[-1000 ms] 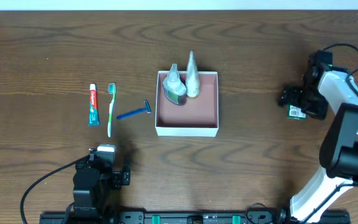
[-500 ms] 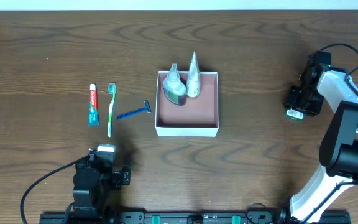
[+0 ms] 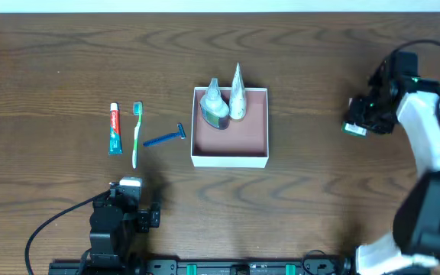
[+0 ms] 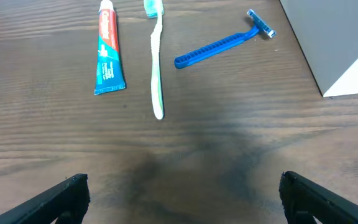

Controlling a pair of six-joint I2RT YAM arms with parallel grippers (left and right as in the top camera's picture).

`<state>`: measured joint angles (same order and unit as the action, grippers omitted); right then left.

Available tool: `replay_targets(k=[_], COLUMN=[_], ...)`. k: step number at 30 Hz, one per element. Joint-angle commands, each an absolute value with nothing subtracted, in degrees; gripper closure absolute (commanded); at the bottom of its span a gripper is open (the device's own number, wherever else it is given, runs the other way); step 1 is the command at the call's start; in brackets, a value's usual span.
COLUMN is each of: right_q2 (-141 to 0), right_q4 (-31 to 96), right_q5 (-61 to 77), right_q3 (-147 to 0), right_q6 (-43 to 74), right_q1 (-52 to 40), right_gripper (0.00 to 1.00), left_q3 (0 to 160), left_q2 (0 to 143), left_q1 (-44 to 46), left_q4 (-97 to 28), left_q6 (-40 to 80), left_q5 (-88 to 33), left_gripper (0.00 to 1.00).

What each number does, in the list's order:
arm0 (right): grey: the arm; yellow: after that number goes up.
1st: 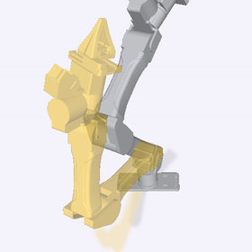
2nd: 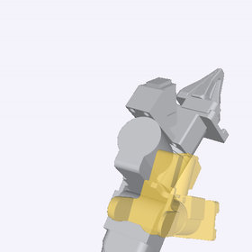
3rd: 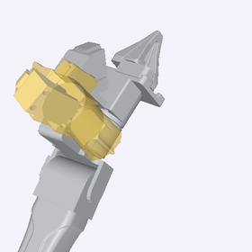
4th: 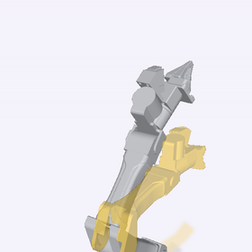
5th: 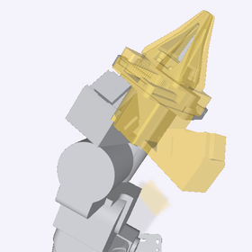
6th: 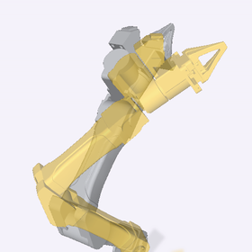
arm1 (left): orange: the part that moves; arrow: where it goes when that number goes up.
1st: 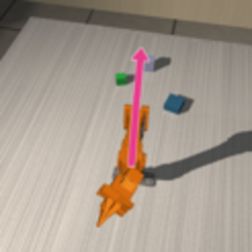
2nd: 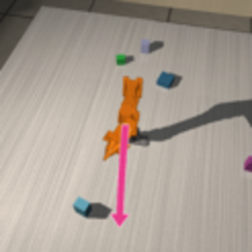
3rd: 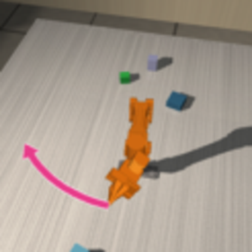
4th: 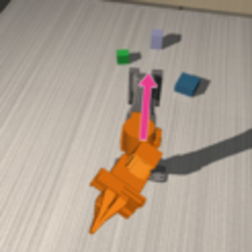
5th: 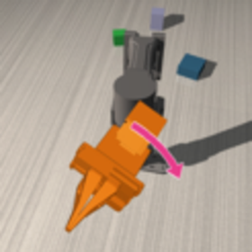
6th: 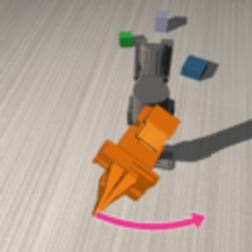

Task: Pack container
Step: 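Grasp the green-white soap box with the right gripper, then lower the soap box into the box's front right corner, release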

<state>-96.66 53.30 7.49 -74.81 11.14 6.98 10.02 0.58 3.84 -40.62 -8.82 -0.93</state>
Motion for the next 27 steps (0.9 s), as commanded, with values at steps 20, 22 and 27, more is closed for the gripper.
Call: replay_targets(k=[20,22,27], right_q2=[-92.9,-94.8,-98.3], right_q4=[45.4,45.1,44.1], right_q5=[-2.6,-3.2,-3.2], right_q3=[-74.9,-74.9,-74.9], right_q6=[29.2,30.2,30.9], right_q1=[-35.8,-35.9,-35.9], right_gripper=[0.55,0.54,0.54], left_q3=[9.1,9.1,9.1], left_q2=[0.2,0.2,0.2], left_q1=[3.6,3.6,3.6], left_q4=[-40.8,-40.8,-40.8], left_q6=[-8.3,-8.3,-8.3], left_q5=[-1.0,-1.1,-1.1], left_gripper=[0.02,0.02,0.02])
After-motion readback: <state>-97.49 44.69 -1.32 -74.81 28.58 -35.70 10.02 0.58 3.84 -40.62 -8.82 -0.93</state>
